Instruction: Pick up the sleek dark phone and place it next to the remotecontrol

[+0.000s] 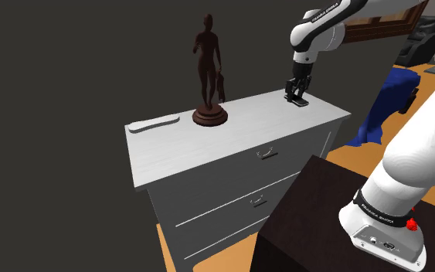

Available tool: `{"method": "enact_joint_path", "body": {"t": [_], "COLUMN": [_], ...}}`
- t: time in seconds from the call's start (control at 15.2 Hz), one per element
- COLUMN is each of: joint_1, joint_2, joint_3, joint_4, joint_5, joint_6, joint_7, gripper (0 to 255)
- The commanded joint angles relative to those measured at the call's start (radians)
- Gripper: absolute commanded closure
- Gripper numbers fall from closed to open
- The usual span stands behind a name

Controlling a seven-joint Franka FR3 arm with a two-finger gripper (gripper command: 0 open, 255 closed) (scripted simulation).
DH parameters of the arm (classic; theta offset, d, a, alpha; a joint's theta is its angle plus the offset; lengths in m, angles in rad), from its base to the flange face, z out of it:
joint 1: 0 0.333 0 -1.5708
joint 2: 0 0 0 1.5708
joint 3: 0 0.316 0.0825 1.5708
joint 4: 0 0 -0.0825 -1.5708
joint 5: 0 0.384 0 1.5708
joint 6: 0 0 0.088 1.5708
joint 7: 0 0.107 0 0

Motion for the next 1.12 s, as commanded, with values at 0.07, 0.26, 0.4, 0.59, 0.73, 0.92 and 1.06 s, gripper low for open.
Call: {"method": "enact_joint_path", "body": {"t": [0.07, 0.26, 0.4, 0.59, 0.73, 0.92, 1.06], "joint_1": [0.0, 0.011, 0.034, 0.069, 0.092, 0.127, 0.15], "joint_2": [-0.019, -0.034, -0.039, -0.038, -0.033, -0.017, -0.002], "joint_3": [0.002, 0.019, 0.048, 0.091, 0.12, 0.161, 0.187], "joint_4": [0.024, 0.034, 0.027, 0.024, 0.028, 0.043, 0.058], "joint_5": [-0.008, -0.011, -0.007, 0.003, 0.012, 0.025, 0.033], "joint_6": [-0.041, -0.065, -0.061, -0.056, -0.053, -0.05, -0.049], "joint_7": [0.008, 0.037, 0.087, 0.16, 0.207, 0.275, 0.32], "gripper": [255, 255, 255, 255, 255, 255, 255]}}
